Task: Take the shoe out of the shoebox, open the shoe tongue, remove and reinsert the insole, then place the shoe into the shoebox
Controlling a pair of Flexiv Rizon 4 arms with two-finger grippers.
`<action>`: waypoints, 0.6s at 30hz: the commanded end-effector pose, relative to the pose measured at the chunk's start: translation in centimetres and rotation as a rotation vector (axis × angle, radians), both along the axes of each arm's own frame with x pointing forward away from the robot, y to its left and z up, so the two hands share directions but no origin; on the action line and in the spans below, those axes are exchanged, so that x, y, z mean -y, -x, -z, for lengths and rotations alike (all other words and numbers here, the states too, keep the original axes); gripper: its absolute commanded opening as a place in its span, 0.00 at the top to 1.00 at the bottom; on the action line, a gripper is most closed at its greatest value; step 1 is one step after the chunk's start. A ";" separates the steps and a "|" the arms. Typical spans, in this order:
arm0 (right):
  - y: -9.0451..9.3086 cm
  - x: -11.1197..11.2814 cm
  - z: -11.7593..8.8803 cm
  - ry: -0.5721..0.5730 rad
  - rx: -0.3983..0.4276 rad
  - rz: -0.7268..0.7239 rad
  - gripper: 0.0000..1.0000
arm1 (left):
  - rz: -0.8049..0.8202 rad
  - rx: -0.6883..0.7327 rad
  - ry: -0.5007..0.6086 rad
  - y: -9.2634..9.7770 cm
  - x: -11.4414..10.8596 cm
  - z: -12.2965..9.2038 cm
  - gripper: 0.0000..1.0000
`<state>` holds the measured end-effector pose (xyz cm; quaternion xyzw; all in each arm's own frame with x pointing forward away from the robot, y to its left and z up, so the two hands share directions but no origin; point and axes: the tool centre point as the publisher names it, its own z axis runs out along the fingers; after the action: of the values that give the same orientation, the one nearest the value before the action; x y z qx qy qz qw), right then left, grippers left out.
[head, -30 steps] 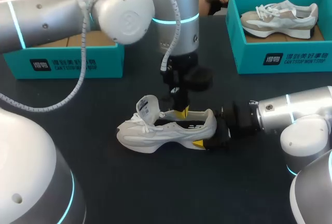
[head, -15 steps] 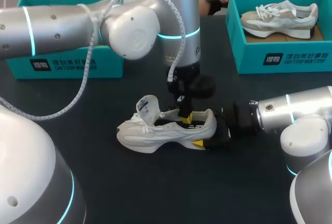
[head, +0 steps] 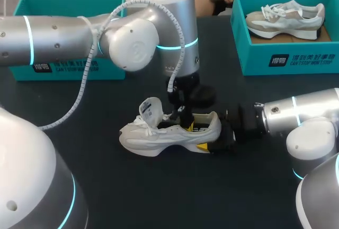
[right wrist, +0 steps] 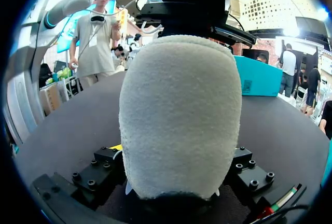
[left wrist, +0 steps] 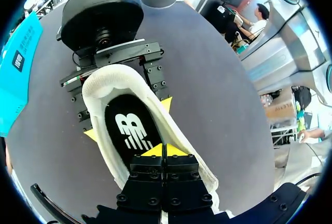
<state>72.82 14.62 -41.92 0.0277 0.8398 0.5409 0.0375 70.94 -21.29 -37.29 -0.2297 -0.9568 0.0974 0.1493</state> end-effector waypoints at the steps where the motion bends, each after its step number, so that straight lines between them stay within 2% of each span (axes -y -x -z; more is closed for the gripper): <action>1: 0.0 -0.1 0.1 0.005 0.000 0.002 1.00 | 0.001 -0.001 0.000 -0.1 0.0 0.0 1.00; 8: 0.0 -0.1 0.1 0.005 0.000 0.002 1.00 | 0.001 -0.001 0.000 -0.1 0.0 0.0 1.00; 13: 0.0 -0.1 0.1 0.005 0.000 0.002 1.00 | -0.032 0.034 0.039 0.5 0.2 0.6 1.00; 14: 0.0 -0.1 0.1 0.005 0.000 0.002 1.00 | -0.026 0.058 0.016 0.7 0.4 0.8 1.00; 18: 0.0 -0.1 0.1 0.005 0.000 0.002 1.00 | -0.045 0.041 0.025 0.8 0.5 1.4 1.00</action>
<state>72.82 14.62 -41.92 0.0277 0.8398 0.5408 0.0375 70.41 -21.78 -38.20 -0.2154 -0.9626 0.1043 0.1267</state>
